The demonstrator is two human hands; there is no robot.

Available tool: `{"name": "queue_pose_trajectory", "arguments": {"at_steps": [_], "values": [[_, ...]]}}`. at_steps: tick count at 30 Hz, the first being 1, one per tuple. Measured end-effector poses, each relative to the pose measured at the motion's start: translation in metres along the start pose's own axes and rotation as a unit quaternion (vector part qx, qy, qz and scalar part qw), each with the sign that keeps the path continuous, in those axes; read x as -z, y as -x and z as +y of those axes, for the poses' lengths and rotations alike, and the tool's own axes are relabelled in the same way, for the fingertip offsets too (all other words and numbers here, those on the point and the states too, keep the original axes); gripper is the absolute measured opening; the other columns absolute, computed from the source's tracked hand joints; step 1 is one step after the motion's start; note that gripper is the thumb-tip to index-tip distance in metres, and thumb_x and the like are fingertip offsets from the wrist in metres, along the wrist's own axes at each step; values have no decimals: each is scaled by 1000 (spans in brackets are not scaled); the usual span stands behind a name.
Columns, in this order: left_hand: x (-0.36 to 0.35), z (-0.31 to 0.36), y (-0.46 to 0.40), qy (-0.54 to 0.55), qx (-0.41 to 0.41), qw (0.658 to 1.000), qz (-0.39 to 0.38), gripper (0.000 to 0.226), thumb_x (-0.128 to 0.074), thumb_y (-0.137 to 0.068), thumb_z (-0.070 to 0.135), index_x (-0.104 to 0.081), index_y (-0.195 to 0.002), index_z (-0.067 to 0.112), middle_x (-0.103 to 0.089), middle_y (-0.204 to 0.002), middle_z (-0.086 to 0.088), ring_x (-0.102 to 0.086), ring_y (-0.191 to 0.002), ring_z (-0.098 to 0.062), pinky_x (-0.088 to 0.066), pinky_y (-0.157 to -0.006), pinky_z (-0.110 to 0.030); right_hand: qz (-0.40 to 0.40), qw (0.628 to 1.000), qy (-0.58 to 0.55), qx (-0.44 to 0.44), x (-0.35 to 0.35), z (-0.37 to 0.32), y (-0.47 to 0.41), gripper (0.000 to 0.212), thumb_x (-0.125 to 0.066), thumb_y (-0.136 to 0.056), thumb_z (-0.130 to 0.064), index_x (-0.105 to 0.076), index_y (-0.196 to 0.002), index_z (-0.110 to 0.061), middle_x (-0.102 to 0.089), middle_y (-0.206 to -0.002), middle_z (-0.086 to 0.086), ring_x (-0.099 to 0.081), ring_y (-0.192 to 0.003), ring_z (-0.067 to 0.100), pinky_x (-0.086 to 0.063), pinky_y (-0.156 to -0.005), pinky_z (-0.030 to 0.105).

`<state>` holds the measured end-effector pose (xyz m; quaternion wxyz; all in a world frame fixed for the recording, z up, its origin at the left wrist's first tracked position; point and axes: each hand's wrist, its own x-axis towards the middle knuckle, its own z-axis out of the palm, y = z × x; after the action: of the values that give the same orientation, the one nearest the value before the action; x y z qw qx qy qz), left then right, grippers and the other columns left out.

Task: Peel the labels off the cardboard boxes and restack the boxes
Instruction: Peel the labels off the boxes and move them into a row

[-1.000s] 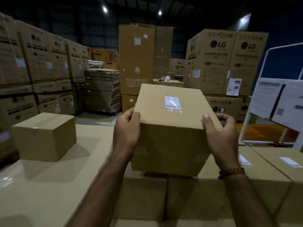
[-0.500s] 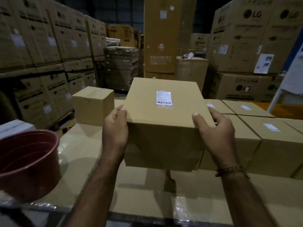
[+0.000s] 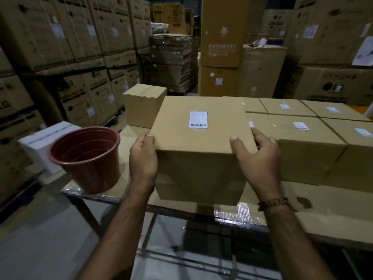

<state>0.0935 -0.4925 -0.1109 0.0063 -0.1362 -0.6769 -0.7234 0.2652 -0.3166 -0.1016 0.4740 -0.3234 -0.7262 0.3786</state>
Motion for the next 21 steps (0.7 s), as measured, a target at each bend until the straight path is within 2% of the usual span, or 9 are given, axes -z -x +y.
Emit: {"name": "queue_pose_trajectory", "arguments": {"at_steps": [3,6,8,10,11,13,16,19,21], "values": [[21,-11,-10,3,19,1000,16,31,-46,-107,29,-76,-108,21,-72,-84,16,-62,-80,1,-46,-71,-27,-16,1000,6,-10,-21,-4,12,68,-76,-91,-51,-61,-149,-17,-54,-125,-1,-61,-116,15,-42,-86,7],[39,-26,-27,2,24,999,39,35,-49,-102,33,-75,-113,12,-69,-82,11,-60,-77,-1,-44,-72,-30,-31,999,26,-16,-48,-5,22,65,-75,-91,-52,-63,-146,-19,-54,-121,-2,-62,-111,14,-44,-85,13],[48,-38,-42,0,35,999,39,33,-49,-102,28,-75,-115,10,-69,-84,10,-61,-77,1,-44,-70,-29,-39,999,30,-19,-67,-2,25,55,-76,-90,-51,-68,-138,-24,-54,-113,-5,-61,-99,5,-47,-83,14],[54,-51,-56,-29,34,998,32,31,-49,-104,24,-74,-119,13,-67,-90,15,-62,-92,-9,-42,-74,-27,-41,998,32,-26,-88,6,26,51,-78,-89,-49,-72,-133,-23,-55,-109,-6,-60,-95,-4,-49,-88,17],[55,-58,-64,-50,31,998,23,31,-50,-105,23,-74,-124,16,-66,-96,15,-61,-101,-12,-41,-79,-25,-41,998,40,-32,-98,11,25,51,-79,-88,-48,-72,-132,-22,-56,-109,-5,-60,-93,-7,-48,-88,13],[58,-72,-79,-73,36,997,-3,34,-50,-106,20,-70,-133,17,-65,-107,12,-59,-110,-12,-40,-83,-21,-42,996,53,-49,-117,21,24,48,-80,-88,-44,-73,-130,-22,-57,-109,-3,-58,-90,-10,-46,-86,13],[63,-94,-103,-96,48,994,-36,35,-51,-106,16,-67,-137,13,-64,-117,8,-56,-111,-10,-38,-85,-17,-47,994,65,-72,-144,35,23,46,-80,-90,-42,-73,-132,-25,-57,-108,-4,-59,-90,-6,-48,-89,23],[70,-113,-124,-108,50,991,-67,35,-52,-106,17,-66,-138,9,-63,-114,12,-57,-114,-10,-39,-80,-9,-46,992,79,-86,-166,48,23,46,-80,-90,-44,-74,-130,-22,-60,-108,-2,-62,-92,4,-51,-92,27],[74,-125,-135,-124,49,987,-92,36,-52,-108,20,-64,-140,10,-64,-120,10,-57,-117,-9,-40,-86,-12,-46,990,86,-97,-177,54,23,47,-79,-90,-45,-74,-130,-22,-60,-109,-2,-62,-92,2,-51,-93,28]]}}
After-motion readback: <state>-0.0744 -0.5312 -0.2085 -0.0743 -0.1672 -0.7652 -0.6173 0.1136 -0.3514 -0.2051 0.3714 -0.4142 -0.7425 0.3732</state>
